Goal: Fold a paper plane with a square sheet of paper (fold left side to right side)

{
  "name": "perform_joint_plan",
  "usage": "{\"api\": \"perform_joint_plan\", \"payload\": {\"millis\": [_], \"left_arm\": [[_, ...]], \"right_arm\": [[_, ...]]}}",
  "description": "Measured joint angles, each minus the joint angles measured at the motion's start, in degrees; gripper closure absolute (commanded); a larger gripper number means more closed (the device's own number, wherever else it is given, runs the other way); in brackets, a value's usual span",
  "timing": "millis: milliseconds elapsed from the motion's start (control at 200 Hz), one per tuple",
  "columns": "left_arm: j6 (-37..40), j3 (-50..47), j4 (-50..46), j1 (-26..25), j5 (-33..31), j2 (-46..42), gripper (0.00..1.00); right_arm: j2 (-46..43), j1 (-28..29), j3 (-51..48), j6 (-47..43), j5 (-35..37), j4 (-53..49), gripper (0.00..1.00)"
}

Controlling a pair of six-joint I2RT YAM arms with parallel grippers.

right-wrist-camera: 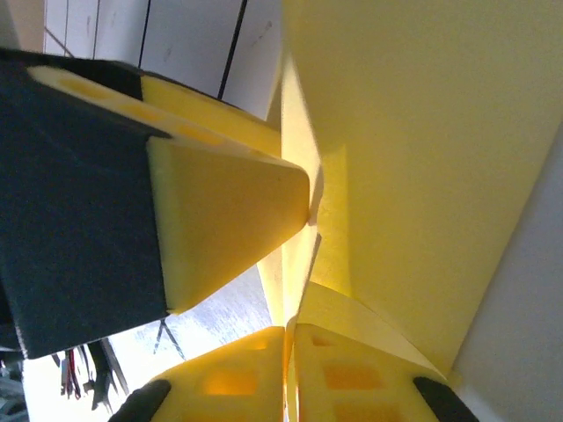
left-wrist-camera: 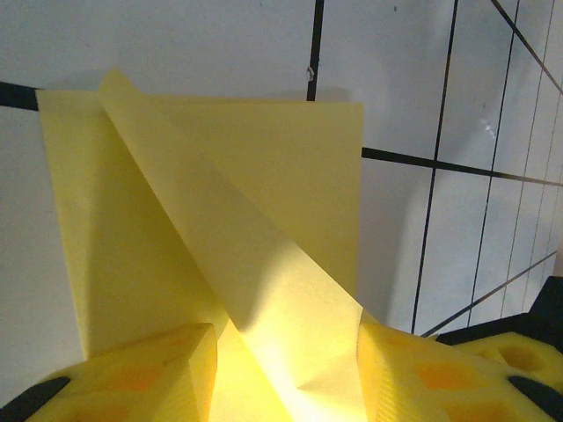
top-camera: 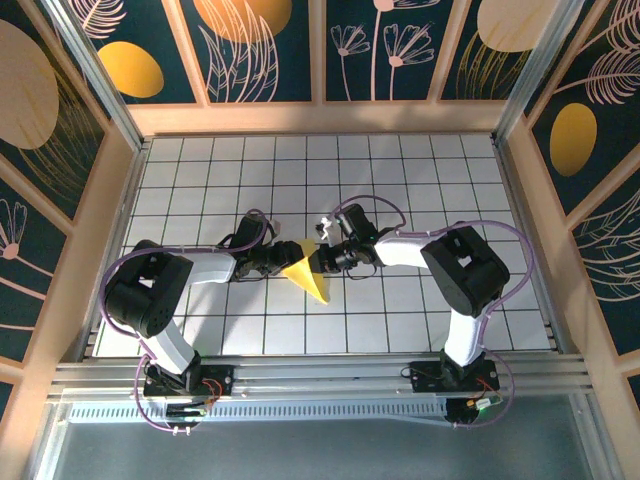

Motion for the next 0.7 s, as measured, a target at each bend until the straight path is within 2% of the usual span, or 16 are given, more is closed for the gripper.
{"api": "perform_joint_plan", "payload": {"millis": [30,701], "left_arm": [[0.0,0.0,0.0,0.0,0.0,0.0,0.54],[0.0,0.0,0.0,0.0,0.0,0.0,0.53]], "right_arm": [[0.1,0.0,0.0,0.0,0.0,0.1,1.00],[0.4,-1.2,0.0,-0.1,2.3,-1.4,1.00]]}}
